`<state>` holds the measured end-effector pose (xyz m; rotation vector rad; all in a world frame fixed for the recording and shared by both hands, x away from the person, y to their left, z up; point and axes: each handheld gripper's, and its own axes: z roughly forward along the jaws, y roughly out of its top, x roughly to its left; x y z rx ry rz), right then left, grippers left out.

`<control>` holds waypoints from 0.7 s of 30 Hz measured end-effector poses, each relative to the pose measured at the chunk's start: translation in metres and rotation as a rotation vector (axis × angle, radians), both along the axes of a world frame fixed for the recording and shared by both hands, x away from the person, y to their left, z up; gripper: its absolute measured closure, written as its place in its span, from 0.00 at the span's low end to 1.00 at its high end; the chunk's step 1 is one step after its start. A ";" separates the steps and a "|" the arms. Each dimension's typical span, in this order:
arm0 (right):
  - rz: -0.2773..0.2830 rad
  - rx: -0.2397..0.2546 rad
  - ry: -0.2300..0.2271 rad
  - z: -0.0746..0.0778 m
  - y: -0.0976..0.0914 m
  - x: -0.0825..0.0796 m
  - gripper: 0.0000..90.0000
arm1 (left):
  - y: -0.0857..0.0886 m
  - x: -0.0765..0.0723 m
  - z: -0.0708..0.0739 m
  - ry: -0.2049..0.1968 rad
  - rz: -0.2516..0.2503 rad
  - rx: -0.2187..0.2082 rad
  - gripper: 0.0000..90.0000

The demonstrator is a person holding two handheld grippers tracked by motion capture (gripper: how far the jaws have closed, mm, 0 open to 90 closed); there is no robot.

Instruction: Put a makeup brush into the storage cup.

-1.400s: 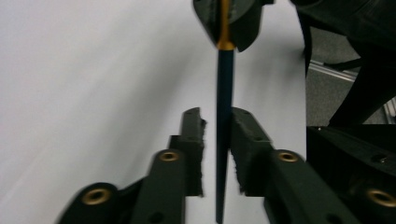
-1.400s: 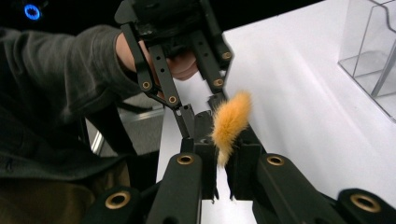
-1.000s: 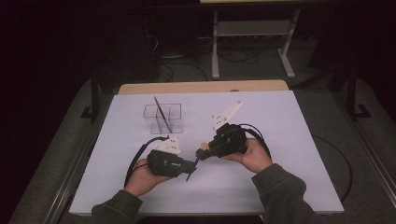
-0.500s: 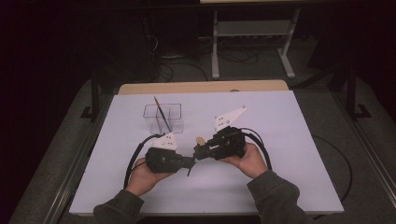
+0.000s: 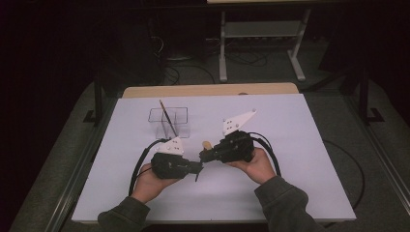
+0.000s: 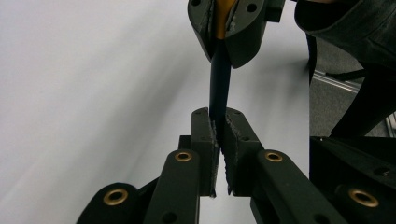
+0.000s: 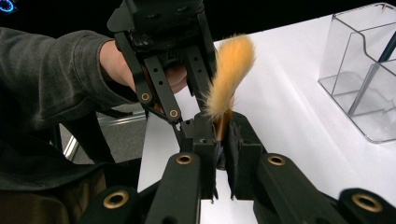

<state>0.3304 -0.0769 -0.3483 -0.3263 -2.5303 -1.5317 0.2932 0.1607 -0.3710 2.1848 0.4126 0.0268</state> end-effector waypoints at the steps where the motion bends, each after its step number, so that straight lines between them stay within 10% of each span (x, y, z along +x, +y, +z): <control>1: 0.001 -0.003 0.003 0.000 0.000 0.000 0.91 | 0.000 0.000 0.000 -0.001 0.002 0.007 0.89; 21: -0.020 -0.101 0.000 0.002 -0.009 0.009 0.92 | 0.018 -0.004 -0.005 -0.009 0.046 0.037 0.78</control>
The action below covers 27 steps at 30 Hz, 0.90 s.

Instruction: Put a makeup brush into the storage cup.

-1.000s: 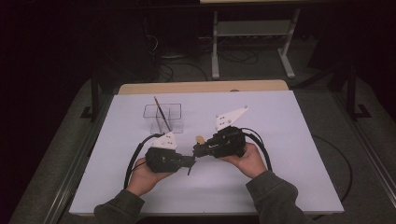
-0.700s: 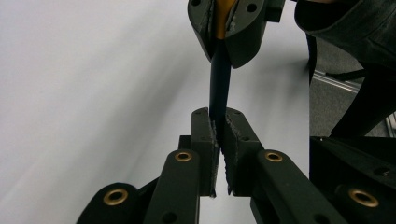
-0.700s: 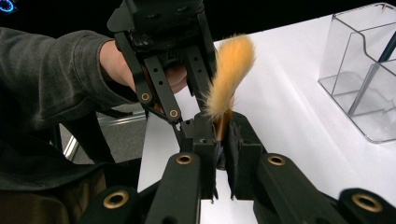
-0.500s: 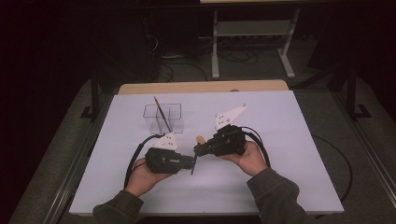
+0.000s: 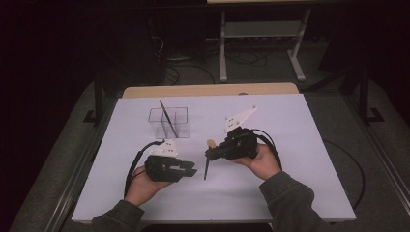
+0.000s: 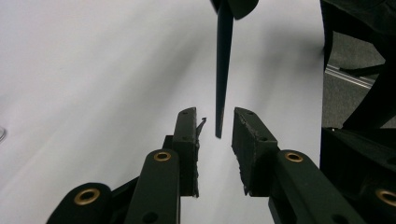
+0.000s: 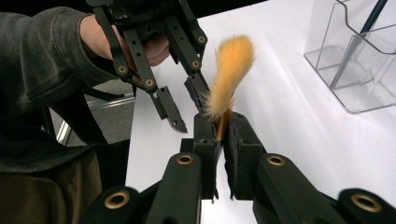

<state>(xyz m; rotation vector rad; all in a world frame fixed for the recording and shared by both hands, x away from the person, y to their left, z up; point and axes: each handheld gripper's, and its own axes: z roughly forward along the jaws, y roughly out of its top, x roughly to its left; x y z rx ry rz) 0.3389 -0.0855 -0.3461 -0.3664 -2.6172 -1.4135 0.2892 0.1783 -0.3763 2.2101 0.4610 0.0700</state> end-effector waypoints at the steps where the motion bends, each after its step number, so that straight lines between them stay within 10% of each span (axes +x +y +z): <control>1: 0.000 -0.001 -0.002 0.000 -0.001 0.001 0.92 | 0.001 -0.001 -0.001 0.005 0.006 -0.005 0.78; 27: -0.037 -0.060 0.005 0.000 -0.006 0.013 0.92 | 0.029 -0.006 -0.011 -0.015 0.105 -0.004 0.71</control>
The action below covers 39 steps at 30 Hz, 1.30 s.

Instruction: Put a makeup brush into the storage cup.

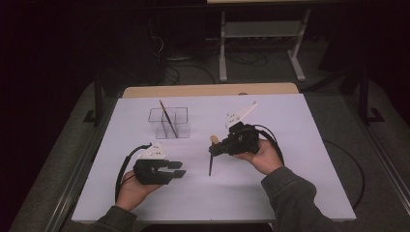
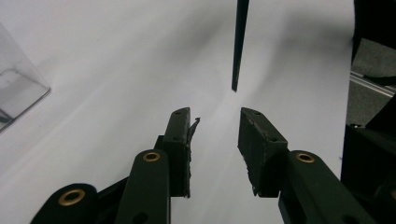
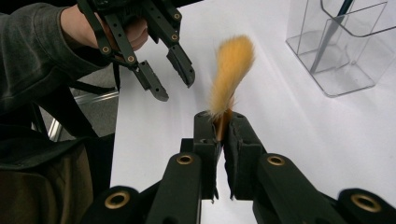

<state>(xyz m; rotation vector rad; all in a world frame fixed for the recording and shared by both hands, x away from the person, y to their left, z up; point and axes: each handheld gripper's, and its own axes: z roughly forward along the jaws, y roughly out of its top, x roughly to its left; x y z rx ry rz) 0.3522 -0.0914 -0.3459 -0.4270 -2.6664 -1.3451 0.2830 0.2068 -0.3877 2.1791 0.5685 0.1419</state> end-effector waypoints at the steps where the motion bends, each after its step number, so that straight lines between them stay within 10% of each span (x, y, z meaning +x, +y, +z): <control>1: 0.001 0.001 -0.002 0.001 0.000 0.001 0.92 | 0.001 -0.001 -0.001 0.000 0.007 0.005 0.71; 39: -0.052 -0.056 0.000 0.012 -0.003 0.029 0.92 | 0.030 -0.013 -0.013 -0.021 0.115 0.027 0.59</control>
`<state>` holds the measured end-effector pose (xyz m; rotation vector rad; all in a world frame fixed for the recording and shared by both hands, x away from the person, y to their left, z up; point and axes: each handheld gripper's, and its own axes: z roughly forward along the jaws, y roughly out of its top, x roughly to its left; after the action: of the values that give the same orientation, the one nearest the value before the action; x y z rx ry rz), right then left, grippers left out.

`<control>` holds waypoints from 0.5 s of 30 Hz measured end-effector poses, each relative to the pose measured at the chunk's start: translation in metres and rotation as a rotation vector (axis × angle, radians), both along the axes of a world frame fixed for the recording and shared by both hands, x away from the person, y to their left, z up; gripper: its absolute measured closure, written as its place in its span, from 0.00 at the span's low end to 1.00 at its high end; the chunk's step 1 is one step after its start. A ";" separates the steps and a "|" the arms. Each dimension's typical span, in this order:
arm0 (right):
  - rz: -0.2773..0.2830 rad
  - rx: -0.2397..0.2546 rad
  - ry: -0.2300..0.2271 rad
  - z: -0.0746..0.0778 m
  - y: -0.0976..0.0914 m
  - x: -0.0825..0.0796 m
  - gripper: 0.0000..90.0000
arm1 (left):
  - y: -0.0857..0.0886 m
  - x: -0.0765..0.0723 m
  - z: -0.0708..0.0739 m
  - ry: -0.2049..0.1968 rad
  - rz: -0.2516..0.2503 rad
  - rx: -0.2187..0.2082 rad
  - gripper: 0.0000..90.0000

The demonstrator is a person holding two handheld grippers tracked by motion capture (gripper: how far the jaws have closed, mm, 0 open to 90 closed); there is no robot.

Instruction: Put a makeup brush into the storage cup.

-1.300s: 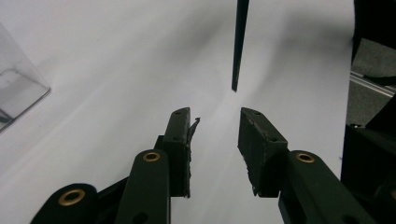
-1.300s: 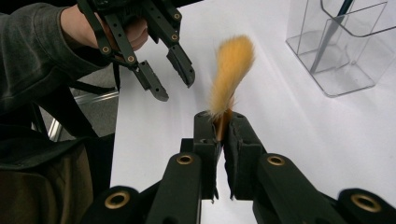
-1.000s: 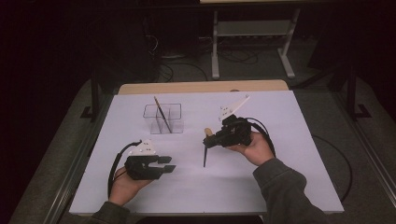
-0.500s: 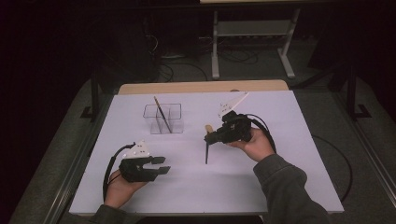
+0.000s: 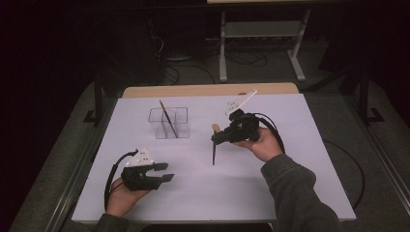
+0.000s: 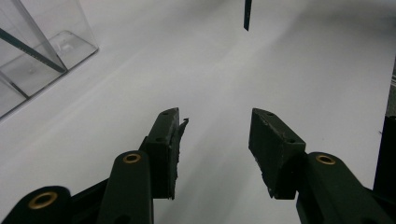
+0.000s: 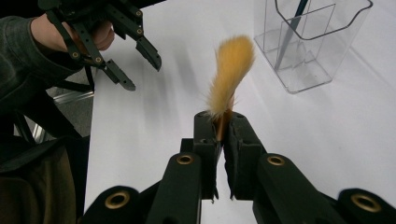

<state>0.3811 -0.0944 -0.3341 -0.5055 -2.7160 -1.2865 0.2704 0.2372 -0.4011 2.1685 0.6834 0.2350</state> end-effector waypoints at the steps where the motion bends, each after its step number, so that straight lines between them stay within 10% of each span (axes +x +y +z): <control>1: 0.003 0.001 -0.001 0.000 0.000 0.001 0.92 | 0.001 0.000 0.000 -0.002 0.000 0.003 0.59; 15: 0.002 -0.023 -0.018 0.010 0.003 0.013 0.92 | 0.010 0.000 0.002 -0.016 0.028 -0.006 0.56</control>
<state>0.3937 -0.0918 -0.3238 -0.4954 -2.7477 -1.2672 0.2701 0.2474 -0.3996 2.1505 0.7054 0.2648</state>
